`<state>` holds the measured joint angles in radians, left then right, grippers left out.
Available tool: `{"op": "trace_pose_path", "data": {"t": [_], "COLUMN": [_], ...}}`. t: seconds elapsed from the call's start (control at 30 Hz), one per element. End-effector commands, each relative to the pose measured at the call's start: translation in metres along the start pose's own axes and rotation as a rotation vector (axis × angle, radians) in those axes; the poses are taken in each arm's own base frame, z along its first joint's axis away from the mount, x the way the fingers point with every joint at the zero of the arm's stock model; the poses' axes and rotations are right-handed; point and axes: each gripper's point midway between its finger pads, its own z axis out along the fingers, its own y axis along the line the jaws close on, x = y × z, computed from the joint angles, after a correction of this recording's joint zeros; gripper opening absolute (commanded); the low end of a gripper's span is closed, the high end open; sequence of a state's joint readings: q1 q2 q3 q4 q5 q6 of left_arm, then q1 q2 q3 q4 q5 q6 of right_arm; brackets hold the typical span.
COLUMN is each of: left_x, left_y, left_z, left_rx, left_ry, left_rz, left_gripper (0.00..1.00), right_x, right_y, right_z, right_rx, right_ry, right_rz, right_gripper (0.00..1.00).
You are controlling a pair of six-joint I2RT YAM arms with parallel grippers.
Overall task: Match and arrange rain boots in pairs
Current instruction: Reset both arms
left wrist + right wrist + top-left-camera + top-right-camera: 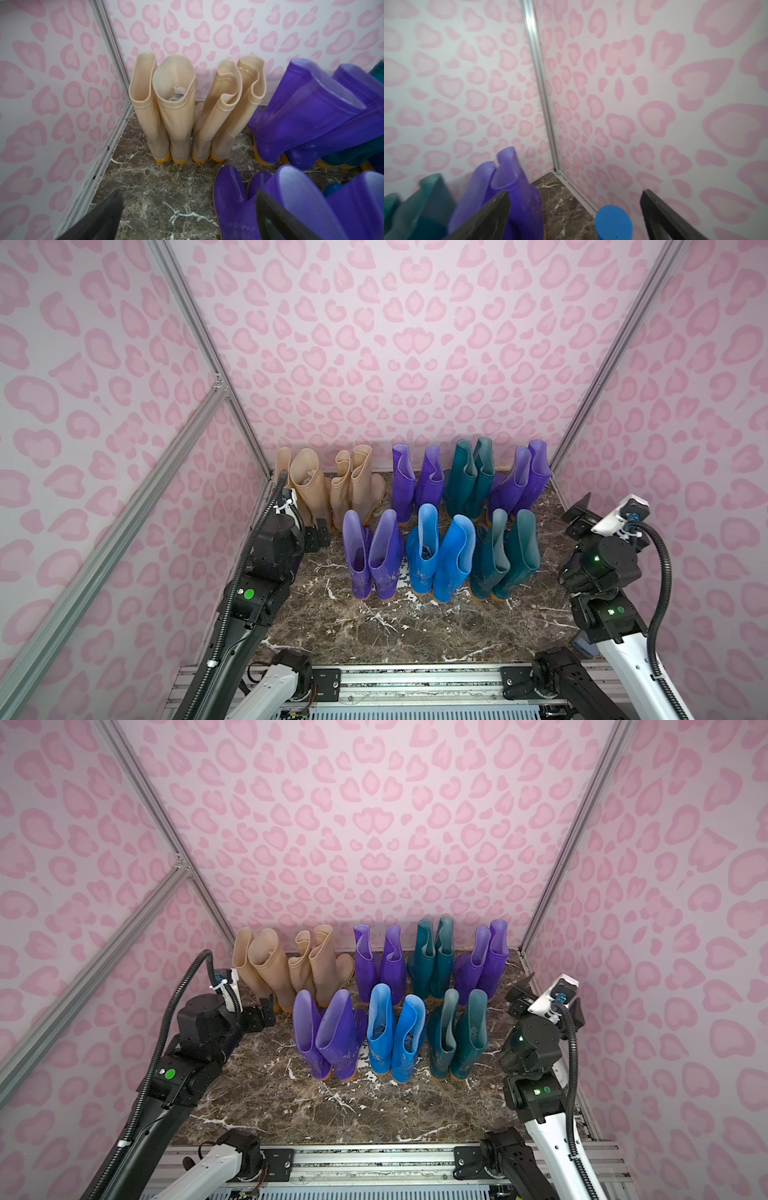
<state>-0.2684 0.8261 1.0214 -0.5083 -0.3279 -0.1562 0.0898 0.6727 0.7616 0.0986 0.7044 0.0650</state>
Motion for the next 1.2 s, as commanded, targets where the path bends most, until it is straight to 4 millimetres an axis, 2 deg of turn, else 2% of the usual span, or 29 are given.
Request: {"op": "trace_pose_path", "data": {"t": [0.0, 0.07, 0.17, 0.3, 0.43, 0.47, 0.57, 0.67, 0.83, 1.07, 1.17], "left_x": [-0.023, -0.012, 0.018, 0.057, 0.084, 0.097, 0.114, 0.132, 0.163, 0.166, 0.163], "left_y": [0.018, 0.029, 0.044, 0.052, 0.055, 0.055, 0.055, 0.055, 0.043, 0.032, 0.033], "left_z": [0.012, 0.023, 0.04, 0.055, 0.062, 0.065, 0.07, 0.078, 0.106, 0.131, 0.14], "left_rx": [-0.085, -0.112, -0.15, -0.185, -0.197, -0.199, -0.188, -0.186, -0.133, -0.042, -0.012], "left_ry": [-0.079, -0.073, -0.069, -0.06, -0.046, -0.029, -0.107, -0.112, -0.04, -0.028, -0.038], "left_rz": [0.006, 0.016, -0.014, -0.067, -0.047, -0.031, -0.033, -0.043, 0.018, 0.029, -0.007], "left_gripper": [0.99, 0.99, 0.99, 0.99, 0.99, 0.99, 0.99, 0.99, 0.99, 0.99, 0.99], "right_x": [0.009, 0.034, 0.063, 0.118, 0.146, 0.158, 0.191, 0.206, 0.224, 0.257, 0.254], "right_y": [-0.011, -0.016, -0.015, 0.005, 0.028, 0.032, 0.041, 0.048, 0.054, 0.059, 0.061], "right_z": [0.024, 0.033, 0.031, 0.029, 0.022, 0.021, 0.013, 0.003, 0.0, -0.004, 0.0], "right_rx": [-0.058, -0.089, -0.124, -0.243, -0.349, -0.362, -0.43, -0.468, -0.493, -0.524, -0.521], "right_ry": [-0.017, 0.0, -0.026, 0.08, 0.119, 0.155, 0.215, 0.218, 0.238, 0.304, 0.29], "right_rz": [0.122, 0.099, 0.119, 0.075, 0.0, -0.03, -0.076, -0.064, -0.037, -0.076, -0.047], "right_gripper": [1.0, 1.0, 1.0, 1.0, 1.0, 1.0, 1.0, 1.0, 1.0, 1.0, 1.0]}}
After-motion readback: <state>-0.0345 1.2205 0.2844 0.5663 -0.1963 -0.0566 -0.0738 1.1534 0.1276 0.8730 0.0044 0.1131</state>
